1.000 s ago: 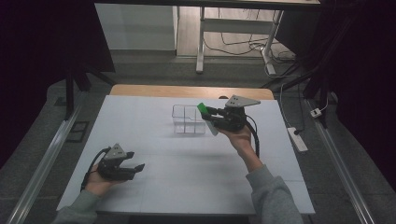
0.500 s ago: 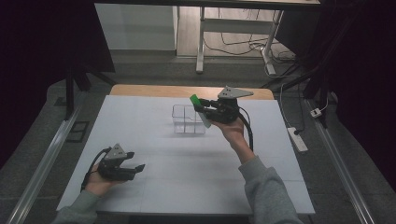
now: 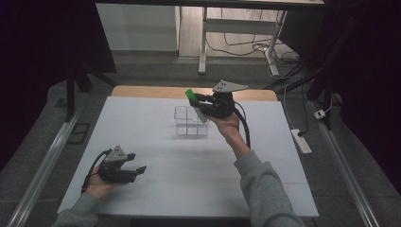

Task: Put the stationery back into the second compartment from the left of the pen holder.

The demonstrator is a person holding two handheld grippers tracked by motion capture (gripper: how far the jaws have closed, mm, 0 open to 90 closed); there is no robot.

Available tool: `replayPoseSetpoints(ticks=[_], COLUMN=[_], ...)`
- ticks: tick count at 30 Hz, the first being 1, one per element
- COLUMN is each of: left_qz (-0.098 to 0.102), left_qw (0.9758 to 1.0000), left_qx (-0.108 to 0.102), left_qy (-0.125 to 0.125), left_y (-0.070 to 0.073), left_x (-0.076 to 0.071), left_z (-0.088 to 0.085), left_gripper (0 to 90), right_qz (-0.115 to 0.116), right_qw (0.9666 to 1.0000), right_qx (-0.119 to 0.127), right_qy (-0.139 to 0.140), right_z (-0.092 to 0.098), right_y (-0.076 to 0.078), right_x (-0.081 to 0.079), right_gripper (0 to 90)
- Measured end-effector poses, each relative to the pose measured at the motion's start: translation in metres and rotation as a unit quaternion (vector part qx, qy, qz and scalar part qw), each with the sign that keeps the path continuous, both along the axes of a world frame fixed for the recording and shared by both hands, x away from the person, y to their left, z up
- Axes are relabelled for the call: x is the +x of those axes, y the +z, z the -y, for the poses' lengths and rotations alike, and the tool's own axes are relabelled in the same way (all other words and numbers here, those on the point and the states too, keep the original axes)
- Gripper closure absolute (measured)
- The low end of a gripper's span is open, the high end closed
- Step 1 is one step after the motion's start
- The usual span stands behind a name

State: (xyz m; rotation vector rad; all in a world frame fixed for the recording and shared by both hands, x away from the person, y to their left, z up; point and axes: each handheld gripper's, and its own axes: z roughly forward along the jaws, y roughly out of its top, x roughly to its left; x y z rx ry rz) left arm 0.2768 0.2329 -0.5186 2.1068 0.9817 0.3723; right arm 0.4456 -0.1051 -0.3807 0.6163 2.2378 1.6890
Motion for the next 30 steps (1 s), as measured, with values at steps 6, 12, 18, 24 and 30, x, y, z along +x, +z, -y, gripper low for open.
replayPoseSetpoints(ticks=[6,12,18,24,30], left_qz=[0.000,0.000,0.000,0.000,0.001], left_qw=[1.0000,1.0000,1.0000,0.9999,0.9999], left_qx=[0.003,0.002,0.002,0.010,0.009], left_qy=[-0.002,-0.003,-0.002,-0.005,-0.005], left_y=[-0.001,-0.001,-0.001,-0.002,-0.002], left_x=[0.000,0.001,0.001,0.001,0.001], left_z=[0.000,0.000,-0.001,0.000,0.000], left_gripper=[30.7,30.7,30.6,30.1,30.1], right_qz=[-0.001,-0.004,0.000,0.003,0.005], right_qw=[1.0000,0.9999,0.9998,0.9994,0.9993], right_qx=[0.001,0.011,0.019,0.029,0.024], right_qy=[-0.001,-0.002,-0.009,-0.018,-0.028], right_z=[-0.009,-0.017,-0.024,-0.026,-0.027], right_y=[-0.005,-0.011,-0.018,-0.028,-0.038], right_x=[0.009,0.019,0.032,0.042,0.049], right_gripper=[66.5,66.4,66.4,66.4,66.4])
